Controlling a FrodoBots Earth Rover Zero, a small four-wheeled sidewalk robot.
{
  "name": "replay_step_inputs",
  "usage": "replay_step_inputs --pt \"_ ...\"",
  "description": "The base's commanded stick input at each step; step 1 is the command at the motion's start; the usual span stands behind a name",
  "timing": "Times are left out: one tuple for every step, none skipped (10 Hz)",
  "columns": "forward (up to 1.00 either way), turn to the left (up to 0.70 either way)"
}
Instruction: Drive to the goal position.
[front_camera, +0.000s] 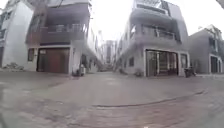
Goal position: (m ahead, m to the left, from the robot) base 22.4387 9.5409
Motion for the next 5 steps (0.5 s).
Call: replay_step_inputs --pt "1.00 -0.38" --pt "1.00 -0.38" --pt "1.00 -0.38" --pt "1.00 0.02" --pt "1.00 0.02"
